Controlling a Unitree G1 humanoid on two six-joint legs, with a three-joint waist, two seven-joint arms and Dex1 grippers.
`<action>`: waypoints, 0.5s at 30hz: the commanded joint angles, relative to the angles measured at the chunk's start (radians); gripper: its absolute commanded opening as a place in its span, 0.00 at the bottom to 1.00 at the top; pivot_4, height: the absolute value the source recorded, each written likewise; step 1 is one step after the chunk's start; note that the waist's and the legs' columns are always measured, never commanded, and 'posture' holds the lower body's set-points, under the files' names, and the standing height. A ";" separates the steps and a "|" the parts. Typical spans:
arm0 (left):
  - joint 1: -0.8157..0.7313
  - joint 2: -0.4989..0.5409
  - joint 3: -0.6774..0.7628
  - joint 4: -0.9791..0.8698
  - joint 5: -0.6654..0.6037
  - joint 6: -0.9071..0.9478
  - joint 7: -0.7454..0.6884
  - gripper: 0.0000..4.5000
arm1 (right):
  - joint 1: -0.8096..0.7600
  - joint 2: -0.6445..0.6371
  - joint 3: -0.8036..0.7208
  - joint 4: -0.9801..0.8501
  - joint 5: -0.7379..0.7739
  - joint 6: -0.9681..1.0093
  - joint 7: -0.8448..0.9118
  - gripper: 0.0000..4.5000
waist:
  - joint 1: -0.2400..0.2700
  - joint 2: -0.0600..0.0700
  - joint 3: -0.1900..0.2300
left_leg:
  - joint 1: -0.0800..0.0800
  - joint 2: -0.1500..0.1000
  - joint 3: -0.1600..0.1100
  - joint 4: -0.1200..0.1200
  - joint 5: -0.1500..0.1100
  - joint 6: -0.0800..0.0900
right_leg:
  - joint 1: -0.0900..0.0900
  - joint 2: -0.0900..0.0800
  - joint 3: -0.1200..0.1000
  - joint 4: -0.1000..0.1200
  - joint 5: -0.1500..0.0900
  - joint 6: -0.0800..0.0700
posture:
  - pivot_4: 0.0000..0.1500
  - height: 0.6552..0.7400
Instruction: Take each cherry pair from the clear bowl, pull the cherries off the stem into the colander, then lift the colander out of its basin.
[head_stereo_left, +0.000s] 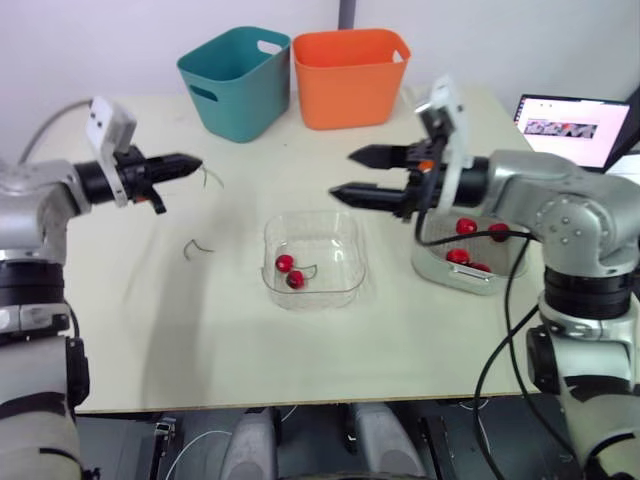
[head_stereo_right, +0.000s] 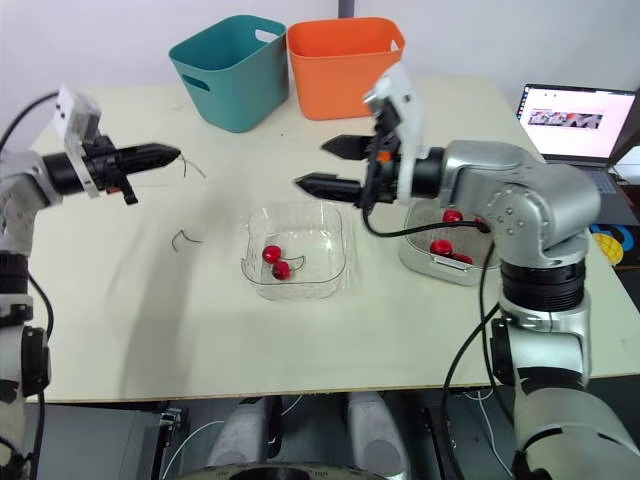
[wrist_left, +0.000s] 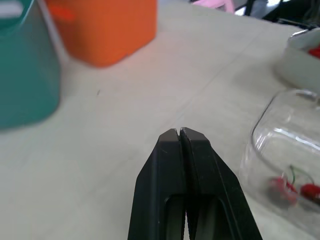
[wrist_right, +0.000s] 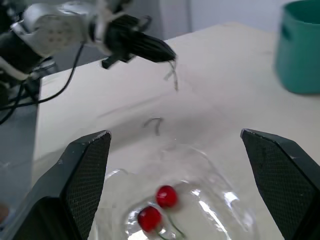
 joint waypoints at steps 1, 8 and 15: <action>0.056 0.033 0.066 0.004 -0.025 0.024 0.008 0.00 | -0.027 0.041 0.082 -0.073 -0.019 0.004 -0.038 1.00 | 0.001 0.000 0.000 | 0.000 0.000 0.000 0.000 0.000 0.000 | 0.000 0.000 0.000 0.000 0.000 0.000 | 1.00 1.00; 0.175 0.070 0.168 0.076 -0.022 0.010 0.079 0.00 | 0.010 0.024 0.179 -0.112 -0.064 -0.016 -0.030 1.00 | 0.004 -0.001 0.000 | 0.000 0.000 -0.001 0.000 0.000 0.000 | 0.000 0.000 -0.001 0.000 0.000 0.000 | 1.00 1.00; 0.296 0.068 0.234 0.052 -0.047 0.040 0.109 0.00 | 0.024 0.020 0.169 -0.102 -0.065 -0.018 -0.026 1.00 | 0.002 -0.001 0.000 | 0.001 0.001 -0.001 0.000 0.000 0.000 | 0.000 0.000 -0.001 0.000 0.000 -0.001 | 1.00 1.00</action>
